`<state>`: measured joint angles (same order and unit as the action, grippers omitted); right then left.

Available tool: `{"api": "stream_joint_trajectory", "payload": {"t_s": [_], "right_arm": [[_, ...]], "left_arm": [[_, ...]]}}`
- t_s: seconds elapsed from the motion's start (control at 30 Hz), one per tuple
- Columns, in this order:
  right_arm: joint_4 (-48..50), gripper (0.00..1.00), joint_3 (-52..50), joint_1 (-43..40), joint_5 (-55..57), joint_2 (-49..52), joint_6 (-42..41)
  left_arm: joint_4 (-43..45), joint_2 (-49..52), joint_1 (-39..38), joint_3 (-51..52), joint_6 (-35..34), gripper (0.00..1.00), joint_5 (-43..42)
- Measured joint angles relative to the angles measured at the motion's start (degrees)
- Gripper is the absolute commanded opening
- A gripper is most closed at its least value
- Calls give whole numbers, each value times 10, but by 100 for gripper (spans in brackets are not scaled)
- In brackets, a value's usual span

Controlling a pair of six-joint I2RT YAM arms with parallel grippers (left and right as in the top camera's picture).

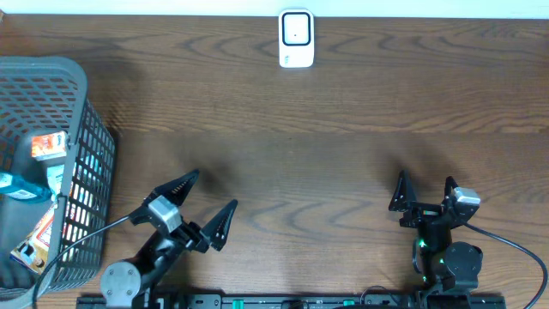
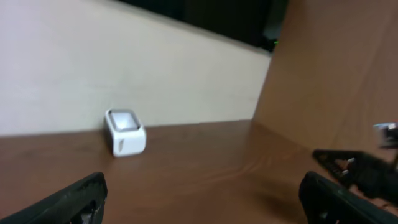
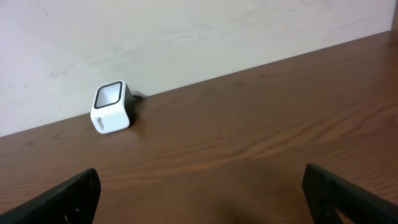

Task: Scan the item barcode
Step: 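Move the left gripper over the grey basket and reach inside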

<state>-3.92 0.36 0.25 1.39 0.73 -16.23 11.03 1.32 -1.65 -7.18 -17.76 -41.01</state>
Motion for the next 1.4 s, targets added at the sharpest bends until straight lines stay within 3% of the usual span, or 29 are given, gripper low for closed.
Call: {"api": "stream_joint_trajectory", "payload": {"t_s": [0.43, 0.93, 1.2, 1.4], "right_arm": [[0, 99, 0, 0, 0, 0, 0], [0, 99, 0, 0, 0, 0, 0], [0, 99, 0, 0, 0, 0, 0], [0, 99, 0, 0, 0, 0, 0]], "left_arm": [[20, 183, 0, -128, -4, 97, -13], [12, 428, 0, -386, -2, 97, -17], [-135, 495, 0, -569, 60, 97, 2], [-290, 528, 0, -697, 118, 97, 110]]}}
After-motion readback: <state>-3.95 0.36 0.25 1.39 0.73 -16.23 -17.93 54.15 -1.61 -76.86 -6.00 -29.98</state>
